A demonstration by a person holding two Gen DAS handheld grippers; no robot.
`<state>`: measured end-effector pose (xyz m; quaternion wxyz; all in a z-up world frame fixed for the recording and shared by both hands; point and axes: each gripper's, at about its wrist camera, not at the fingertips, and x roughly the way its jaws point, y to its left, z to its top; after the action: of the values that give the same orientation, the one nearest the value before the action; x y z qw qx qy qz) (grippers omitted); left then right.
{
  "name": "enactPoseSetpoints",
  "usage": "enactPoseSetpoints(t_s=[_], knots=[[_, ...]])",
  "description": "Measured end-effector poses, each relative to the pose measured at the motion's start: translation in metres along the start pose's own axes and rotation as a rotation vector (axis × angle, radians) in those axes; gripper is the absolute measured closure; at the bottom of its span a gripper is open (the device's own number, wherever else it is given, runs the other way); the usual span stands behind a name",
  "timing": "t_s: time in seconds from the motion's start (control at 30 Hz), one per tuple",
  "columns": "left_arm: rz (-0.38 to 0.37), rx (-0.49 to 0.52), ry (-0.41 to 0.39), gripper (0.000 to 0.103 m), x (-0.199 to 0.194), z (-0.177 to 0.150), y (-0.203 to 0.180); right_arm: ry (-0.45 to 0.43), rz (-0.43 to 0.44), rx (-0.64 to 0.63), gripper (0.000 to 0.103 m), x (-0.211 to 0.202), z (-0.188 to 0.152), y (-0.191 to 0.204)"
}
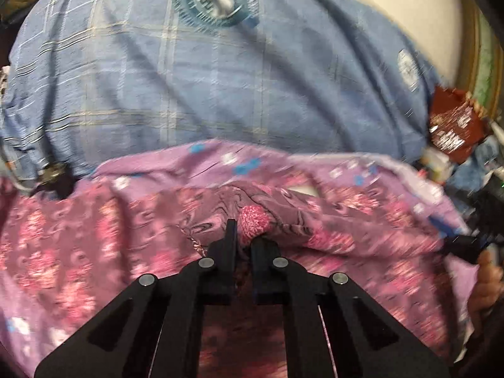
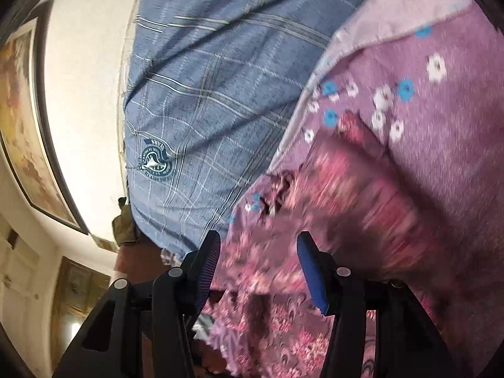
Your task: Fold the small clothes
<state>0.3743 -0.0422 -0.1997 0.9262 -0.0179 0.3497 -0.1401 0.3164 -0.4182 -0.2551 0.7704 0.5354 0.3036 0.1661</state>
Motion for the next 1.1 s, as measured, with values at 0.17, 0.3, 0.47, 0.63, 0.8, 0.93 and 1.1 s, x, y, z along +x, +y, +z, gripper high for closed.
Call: enactPoseSetpoints(t_s=[0.17, 0.3, 0.47, 0.63, 0.8, 0.93, 1.1], knots=[[0.241, 0.018, 0.183, 0.040, 0.026, -0.022, 0.027, 0.014, -0.093, -0.015, 0.054, 0.020, -0.002, -0.003], [0.165, -0.087, 0.128, 0.036, 0.004, -0.013, 0.048, 0.172, -0.337, 0.032, 0.073, 0.055, -0.014, -0.025], [0.260, -0.162, 0.037, 0.036, -0.020, -0.003, 0.069, 0.087, -0.277, -0.143, 0.073, 0.049, -0.025, 0.020], [0.252, -0.277, 0.003, 0.035, -0.024, -0.005, 0.084, 0.178, -0.364, -0.244, 0.070, 0.090, -0.052, 0.024], [0.180, -0.164, 0.204, 0.034, 0.029, -0.018, 0.055, 0.206, -0.396, -0.354, 0.070, 0.103, -0.072, 0.041], [0.239, -0.110, 0.232, 0.033, 0.034, -0.018, 0.043, 0.199, -0.385, -0.392, 0.067, 0.100, -0.081, 0.048], [0.306, -0.343, 0.023, 0.018, -0.027, -0.002, 0.095, 0.249, -0.405, -0.361, 0.069, 0.106, -0.080, 0.035]])
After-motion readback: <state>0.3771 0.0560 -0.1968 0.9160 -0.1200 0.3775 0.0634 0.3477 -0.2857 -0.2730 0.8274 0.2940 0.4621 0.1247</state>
